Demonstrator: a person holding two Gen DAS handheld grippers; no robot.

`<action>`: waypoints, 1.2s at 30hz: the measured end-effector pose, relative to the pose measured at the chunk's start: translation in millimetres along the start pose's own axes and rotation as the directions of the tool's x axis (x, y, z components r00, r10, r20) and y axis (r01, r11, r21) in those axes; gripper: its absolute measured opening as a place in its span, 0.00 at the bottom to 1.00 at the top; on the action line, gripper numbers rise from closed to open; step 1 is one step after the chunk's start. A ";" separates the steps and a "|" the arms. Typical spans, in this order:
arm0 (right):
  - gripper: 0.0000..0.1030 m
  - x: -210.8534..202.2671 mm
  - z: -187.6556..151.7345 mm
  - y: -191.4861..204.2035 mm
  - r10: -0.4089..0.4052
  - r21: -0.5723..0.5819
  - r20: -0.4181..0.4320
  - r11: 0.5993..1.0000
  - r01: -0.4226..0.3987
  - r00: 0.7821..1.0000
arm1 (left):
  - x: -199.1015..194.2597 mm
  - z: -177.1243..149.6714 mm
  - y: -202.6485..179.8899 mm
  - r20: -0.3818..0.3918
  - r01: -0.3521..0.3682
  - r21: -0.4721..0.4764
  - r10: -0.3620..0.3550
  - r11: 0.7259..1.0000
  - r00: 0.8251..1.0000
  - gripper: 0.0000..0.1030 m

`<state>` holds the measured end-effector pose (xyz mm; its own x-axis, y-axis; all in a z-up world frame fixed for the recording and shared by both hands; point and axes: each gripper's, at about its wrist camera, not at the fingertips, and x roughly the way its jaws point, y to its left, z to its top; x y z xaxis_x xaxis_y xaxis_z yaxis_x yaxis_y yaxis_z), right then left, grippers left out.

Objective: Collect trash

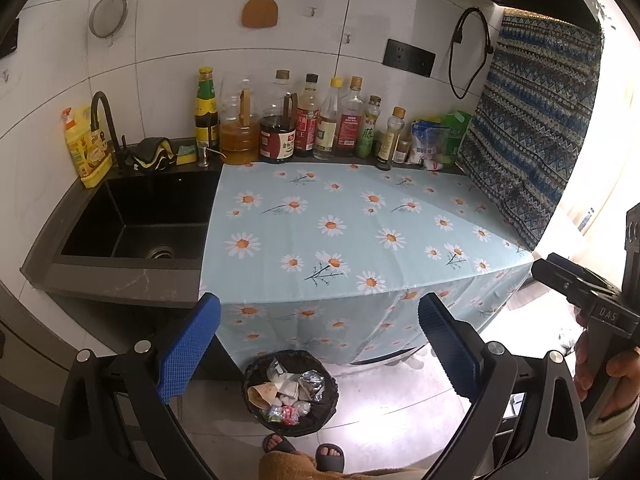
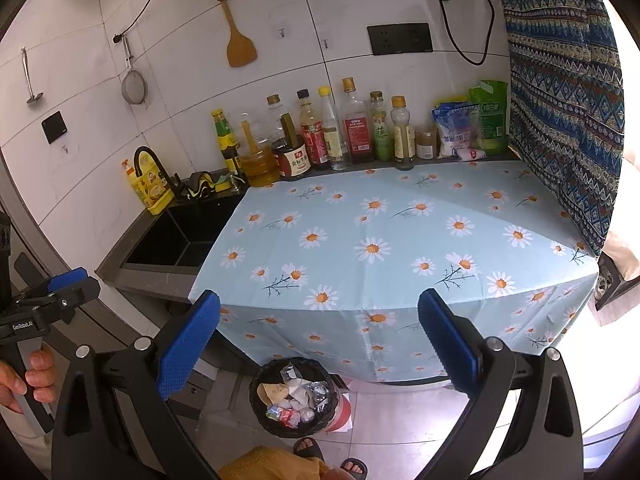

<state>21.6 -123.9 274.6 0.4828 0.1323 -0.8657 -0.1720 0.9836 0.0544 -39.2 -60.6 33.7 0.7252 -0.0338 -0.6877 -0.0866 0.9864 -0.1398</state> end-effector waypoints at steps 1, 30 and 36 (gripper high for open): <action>0.95 -0.4 -0.2 0.4 0.000 0.000 0.001 1.000 0.000 1.000 | 0.0 0.1 0.0 0.000 -0.001 0.000 0.001 1.000 1.000 0.93; 0.95 -0.4 -1.0 -4.2 -0.013 0.015 0.000 1.000 0.013 1.000 | 4.6 0.5 -6.0 -0.005 -0.023 0.002 0.023 1.000 1.000 0.93; 0.95 -0.3 -0.6 -4.4 -0.016 0.014 0.002 1.000 0.016 1.000 | 4.4 1.9 -6.3 -0.005 -0.025 0.002 0.025 1.000 1.000 0.93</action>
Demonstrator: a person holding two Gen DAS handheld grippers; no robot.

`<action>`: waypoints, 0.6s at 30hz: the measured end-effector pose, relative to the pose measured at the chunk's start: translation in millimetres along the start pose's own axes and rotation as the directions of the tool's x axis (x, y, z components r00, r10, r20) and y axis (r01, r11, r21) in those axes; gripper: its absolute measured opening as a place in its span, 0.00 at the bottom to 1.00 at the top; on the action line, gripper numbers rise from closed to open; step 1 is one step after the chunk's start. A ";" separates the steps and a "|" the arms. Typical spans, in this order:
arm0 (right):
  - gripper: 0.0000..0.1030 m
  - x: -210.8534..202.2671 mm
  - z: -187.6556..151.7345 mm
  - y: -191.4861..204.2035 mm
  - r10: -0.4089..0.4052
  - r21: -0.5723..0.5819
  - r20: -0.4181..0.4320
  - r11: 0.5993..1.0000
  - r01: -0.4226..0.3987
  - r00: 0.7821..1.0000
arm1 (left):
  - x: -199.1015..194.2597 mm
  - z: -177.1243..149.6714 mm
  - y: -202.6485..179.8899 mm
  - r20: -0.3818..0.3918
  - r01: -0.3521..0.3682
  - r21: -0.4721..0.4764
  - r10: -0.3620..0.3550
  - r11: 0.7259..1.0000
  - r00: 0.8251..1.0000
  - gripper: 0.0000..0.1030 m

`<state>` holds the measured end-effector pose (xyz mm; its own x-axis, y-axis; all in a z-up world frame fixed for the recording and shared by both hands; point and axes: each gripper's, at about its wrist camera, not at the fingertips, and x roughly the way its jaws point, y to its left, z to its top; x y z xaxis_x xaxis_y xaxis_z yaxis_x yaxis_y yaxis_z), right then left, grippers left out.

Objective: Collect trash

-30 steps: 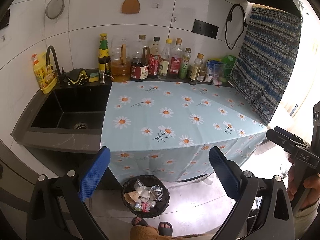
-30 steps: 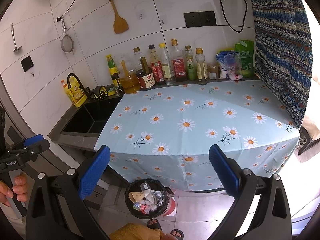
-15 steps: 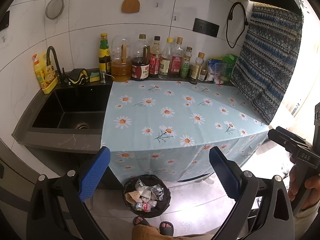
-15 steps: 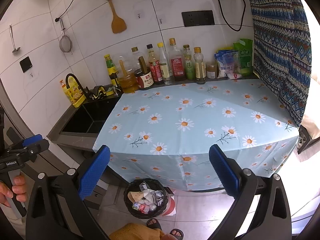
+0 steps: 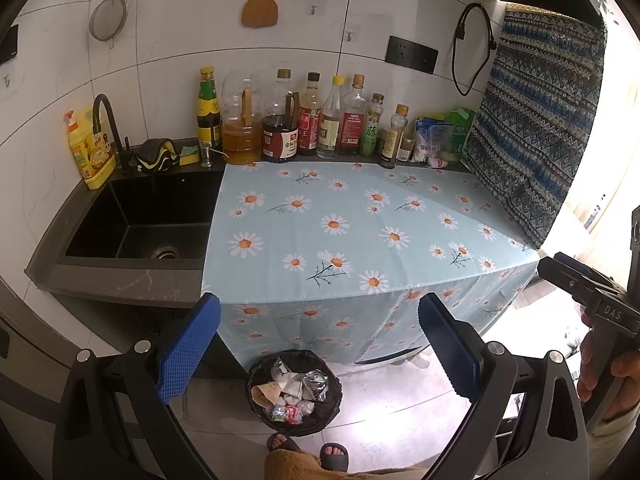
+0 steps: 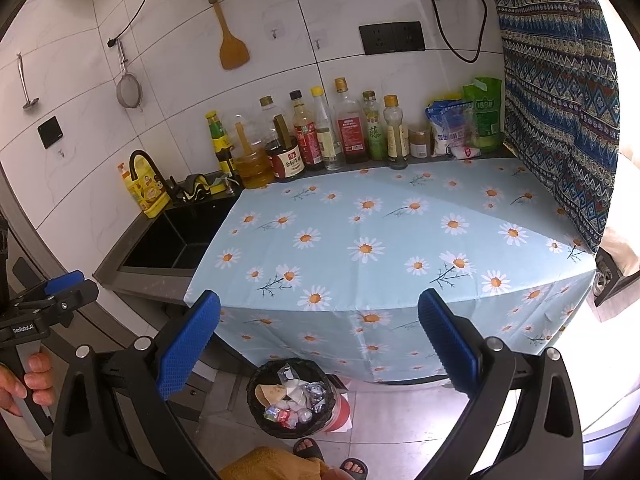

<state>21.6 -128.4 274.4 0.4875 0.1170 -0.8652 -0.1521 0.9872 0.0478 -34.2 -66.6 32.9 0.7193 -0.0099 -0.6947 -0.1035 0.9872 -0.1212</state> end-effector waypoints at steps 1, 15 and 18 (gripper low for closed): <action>0.95 0.0 0.0 -0.1 0.000 0.001 0.000 1.000 0.000 1.000 | -0.1 0.3 -0.2 -0.001 0.000 0.000 0.000 1.000 1.000 0.93; 0.95 -1.3 1.5 -3.6 0.003 0.006 -0.001 1.000 -0.003 1.000 | 0.9 1.1 -3.7 -0.005 0.000 0.008 0.000 1.000 1.000 0.93; 0.95 -1.1 0.1 -4.6 -0.002 0.010 -0.003 1.000 0.002 1.000 | 0.7 0.4 -2.8 -0.001 0.005 0.011 -0.005 1.000 1.000 0.93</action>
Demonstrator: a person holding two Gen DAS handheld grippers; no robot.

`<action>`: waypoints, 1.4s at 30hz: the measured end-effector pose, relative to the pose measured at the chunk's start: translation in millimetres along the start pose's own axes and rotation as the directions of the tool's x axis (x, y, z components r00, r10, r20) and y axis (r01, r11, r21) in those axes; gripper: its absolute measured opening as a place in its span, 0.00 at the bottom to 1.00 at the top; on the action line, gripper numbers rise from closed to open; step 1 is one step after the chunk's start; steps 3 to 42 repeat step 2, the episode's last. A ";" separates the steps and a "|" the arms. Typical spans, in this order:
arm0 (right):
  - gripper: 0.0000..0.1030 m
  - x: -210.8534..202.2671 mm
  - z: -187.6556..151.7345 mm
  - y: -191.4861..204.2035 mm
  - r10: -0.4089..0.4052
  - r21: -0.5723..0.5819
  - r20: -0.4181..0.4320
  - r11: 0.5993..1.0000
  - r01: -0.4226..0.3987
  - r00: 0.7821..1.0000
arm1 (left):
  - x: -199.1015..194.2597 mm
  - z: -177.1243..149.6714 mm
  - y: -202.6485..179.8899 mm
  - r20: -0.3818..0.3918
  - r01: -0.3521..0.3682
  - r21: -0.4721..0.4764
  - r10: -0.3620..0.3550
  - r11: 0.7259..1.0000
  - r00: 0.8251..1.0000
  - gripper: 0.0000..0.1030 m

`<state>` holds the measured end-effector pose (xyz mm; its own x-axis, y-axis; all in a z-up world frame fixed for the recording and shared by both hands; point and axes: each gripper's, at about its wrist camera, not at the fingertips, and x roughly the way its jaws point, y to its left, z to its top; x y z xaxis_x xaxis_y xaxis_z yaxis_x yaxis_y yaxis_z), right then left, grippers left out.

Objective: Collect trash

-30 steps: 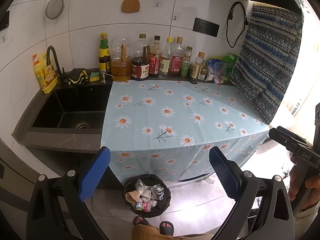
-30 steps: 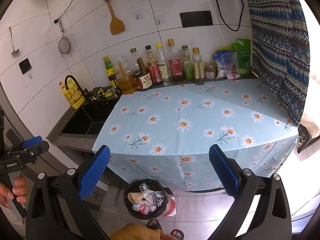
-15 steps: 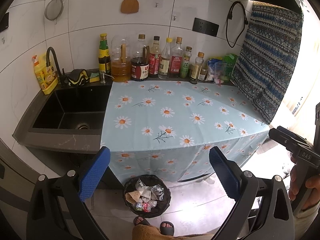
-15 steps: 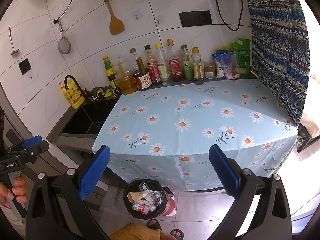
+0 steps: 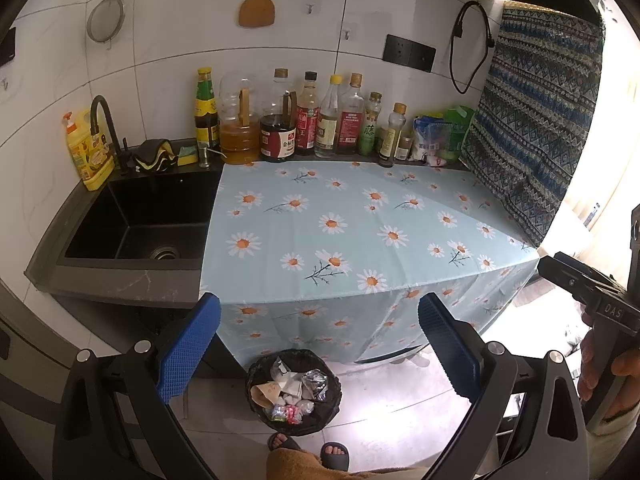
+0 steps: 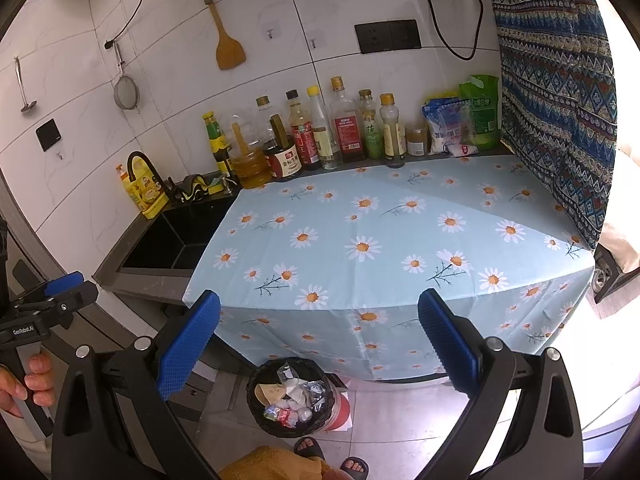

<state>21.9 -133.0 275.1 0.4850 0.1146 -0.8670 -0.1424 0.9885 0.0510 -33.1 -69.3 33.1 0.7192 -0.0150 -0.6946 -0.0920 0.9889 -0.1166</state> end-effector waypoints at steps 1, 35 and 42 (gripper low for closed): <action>0.95 0.0 -0.4 0.3 -0.003 -0.002 0.000 1.000 0.003 1.000 | -0.2 -0.5 0.3 0.002 0.005 0.003 -0.005 1.000 1.000 0.93; 0.95 -0.5 -0.9 0.7 -0.004 -0.003 0.000 1.000 0.004 1.000 | 0.1 -1.0 -0.5 0.000 0.009 0.008 -0.009 1.000 1.000 0.93; 0.95 -0.5 -0.9 0.7 -0.004 -0.003 0.000 1.000 0.004 1.000 | 0.1 -1.0 -0.5 0.000 0.009 0.008 -0.009 1.000 1.000 0.93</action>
